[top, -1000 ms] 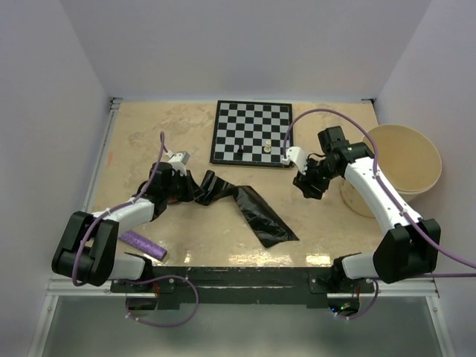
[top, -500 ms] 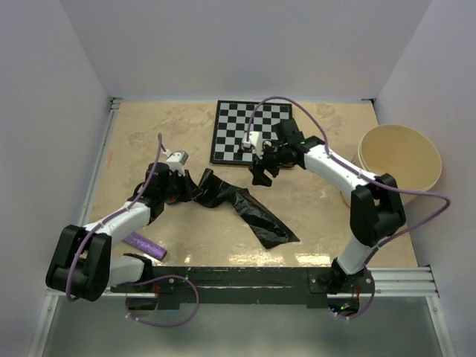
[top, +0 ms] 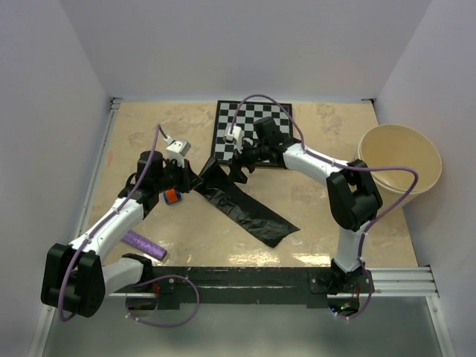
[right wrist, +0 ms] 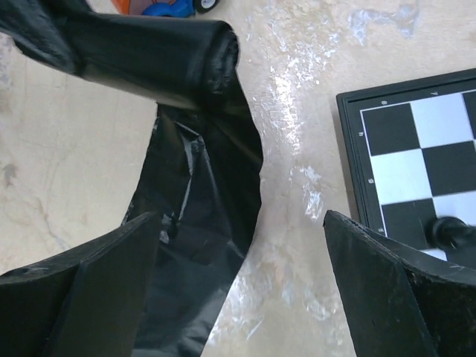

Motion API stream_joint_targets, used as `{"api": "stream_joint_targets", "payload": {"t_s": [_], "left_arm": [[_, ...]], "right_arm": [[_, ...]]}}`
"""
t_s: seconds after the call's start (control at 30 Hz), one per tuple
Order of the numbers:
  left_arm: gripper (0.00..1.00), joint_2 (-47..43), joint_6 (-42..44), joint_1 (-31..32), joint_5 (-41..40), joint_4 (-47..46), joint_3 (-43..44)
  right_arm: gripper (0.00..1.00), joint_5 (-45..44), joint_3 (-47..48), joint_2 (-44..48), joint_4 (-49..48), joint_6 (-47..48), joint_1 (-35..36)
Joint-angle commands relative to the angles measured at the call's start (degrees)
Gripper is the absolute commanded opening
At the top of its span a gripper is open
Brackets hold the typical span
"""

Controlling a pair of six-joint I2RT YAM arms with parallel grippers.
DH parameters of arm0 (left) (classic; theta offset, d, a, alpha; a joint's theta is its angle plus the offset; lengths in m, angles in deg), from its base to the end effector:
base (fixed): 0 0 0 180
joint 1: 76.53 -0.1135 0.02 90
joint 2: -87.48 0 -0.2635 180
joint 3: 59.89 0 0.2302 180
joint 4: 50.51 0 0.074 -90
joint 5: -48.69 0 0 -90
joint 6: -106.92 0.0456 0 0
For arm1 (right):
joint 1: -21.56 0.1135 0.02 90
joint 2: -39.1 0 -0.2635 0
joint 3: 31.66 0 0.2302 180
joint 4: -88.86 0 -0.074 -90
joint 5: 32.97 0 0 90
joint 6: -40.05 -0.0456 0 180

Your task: Put the trash bags into the trash bin

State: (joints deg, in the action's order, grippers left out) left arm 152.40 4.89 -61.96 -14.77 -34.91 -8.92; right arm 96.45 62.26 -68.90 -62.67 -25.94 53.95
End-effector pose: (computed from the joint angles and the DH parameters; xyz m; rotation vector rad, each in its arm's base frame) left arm 0.2190 -0.0780 0.2400 0.3346 2.0903 -0.7624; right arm 0.3266 0.2415 0.2342 -1.3613 1.7969 0.8671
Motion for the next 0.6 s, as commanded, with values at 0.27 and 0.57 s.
{"api": "stream_joint_targets", "payload": {"t_s": [0.27,0.57], "left_arm": [[0.0,-2.3,10.2,-1.8,5.3,13.7,13.5],[0.0,-2.9,12.6,-3.7,-6.1,18.0,17.0]], "right_arm": [[0.98,11.2,2.6,-8.2,-11.1,-7.4,1.5],[0.73,19.9,1.9,-9.6,-7.1,-7.4,2.2]]}}
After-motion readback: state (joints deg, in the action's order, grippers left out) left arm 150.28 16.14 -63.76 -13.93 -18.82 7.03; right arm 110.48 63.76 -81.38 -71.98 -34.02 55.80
